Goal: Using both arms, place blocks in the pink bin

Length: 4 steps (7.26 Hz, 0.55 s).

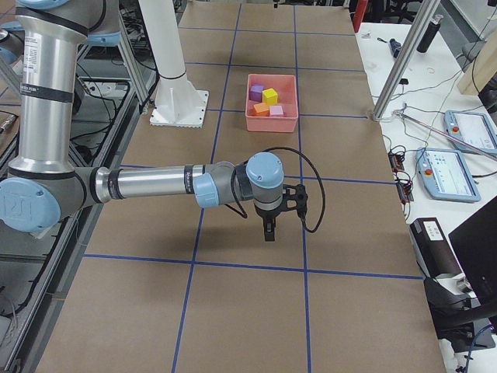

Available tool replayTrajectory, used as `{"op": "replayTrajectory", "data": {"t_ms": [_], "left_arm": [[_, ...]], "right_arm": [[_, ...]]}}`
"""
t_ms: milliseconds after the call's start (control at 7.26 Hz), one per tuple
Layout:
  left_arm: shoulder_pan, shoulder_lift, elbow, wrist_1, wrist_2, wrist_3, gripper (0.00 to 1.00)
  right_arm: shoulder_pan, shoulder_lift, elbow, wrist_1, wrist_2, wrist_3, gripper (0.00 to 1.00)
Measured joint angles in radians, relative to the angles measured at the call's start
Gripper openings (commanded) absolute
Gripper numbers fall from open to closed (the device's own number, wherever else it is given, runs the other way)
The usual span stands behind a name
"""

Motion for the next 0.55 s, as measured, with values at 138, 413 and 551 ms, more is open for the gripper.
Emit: {"op": "replayTrajectory", "data": {"t_ms": [138, 413, 551], "left_arm": [[0.0, 0.001, 0.0, 0.0, 0.0, 0.0, 1.0], [-0.001, 0.002, 0.0, 0.0, 0.0, 0.0, 1.0], [-0.001, 0.003, 0.0, 0.0, -0.001, 0.0, 1.0]], "right_arm": [[0.0, -0.001, 0.0, 0.0, 0.0, 0.0, 0.99], [0.0, -0.002, 0.0, 0.0, 0.004, 0.001, 0.99], [0.0, -0.002, 0.0, 0.0, 0.008, 0.002, 0.99]]}}
